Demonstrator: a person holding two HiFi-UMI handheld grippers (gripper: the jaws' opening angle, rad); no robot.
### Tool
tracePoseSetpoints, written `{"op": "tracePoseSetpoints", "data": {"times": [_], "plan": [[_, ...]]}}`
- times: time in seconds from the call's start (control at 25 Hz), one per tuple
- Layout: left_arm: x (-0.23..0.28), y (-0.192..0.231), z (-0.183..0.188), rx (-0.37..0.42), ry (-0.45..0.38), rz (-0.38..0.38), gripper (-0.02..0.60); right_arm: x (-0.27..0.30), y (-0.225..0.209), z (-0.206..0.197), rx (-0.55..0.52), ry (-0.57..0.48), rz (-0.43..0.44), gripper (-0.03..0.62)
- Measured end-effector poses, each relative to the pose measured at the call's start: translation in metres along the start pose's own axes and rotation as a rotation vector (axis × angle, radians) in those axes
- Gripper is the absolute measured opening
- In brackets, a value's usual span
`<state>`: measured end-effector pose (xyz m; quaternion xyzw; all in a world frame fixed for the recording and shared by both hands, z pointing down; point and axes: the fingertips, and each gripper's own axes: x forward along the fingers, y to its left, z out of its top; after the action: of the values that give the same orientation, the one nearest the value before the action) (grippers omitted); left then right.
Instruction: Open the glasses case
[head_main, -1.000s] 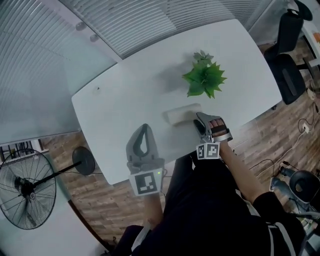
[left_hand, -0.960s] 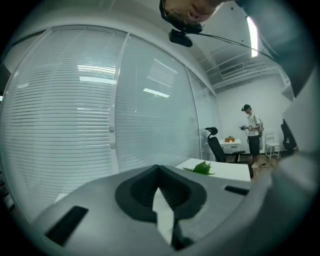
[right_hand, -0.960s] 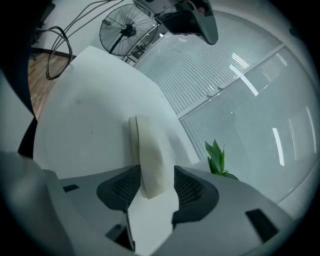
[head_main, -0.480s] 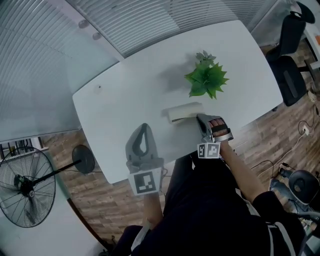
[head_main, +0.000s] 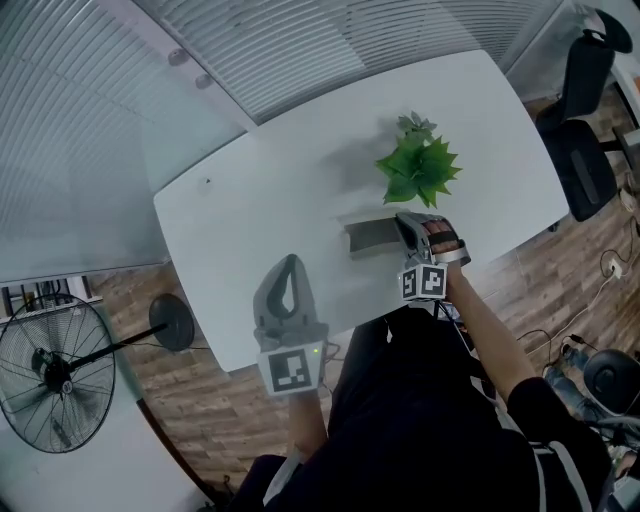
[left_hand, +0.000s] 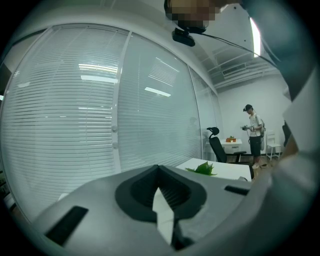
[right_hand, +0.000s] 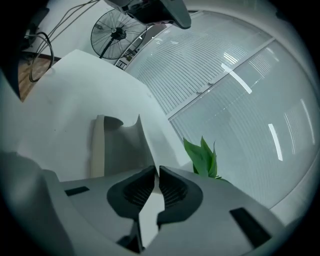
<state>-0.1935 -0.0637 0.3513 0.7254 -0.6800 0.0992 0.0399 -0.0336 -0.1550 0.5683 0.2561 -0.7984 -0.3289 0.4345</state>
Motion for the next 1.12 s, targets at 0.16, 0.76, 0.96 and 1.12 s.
{"op": "tracePoseSetpoints", "data": {"times": [0.16, 0.76, 0.96, 1.12], "plan": [[0.001, 0.003, 0.000, -0.025, 0.009, 0.012, -0.002, 0.020, -0.009, -0.004, -0.013, -0.002, -0.018, 0.051], [-0.003, 0.005, -0.004, -0.045, 0.021, 0.020, -0.002, 0.003, -0.030, 0.003, 0.165, -0.108, -0.027, 0.061], [-0.006, -0.001, 0.008, -0.041, -0.025, 0.000, -0.002, -0.061, -0.076, 0.011, 0.488, -0.229, -0.081, 0.040], [-0.009, -0.008, 0.027, -0.031, -0.080, -0.019, -0.002, -0.149, -0.152, 0.032, 0.880, -0.460, -0.196, 0.017]]}}
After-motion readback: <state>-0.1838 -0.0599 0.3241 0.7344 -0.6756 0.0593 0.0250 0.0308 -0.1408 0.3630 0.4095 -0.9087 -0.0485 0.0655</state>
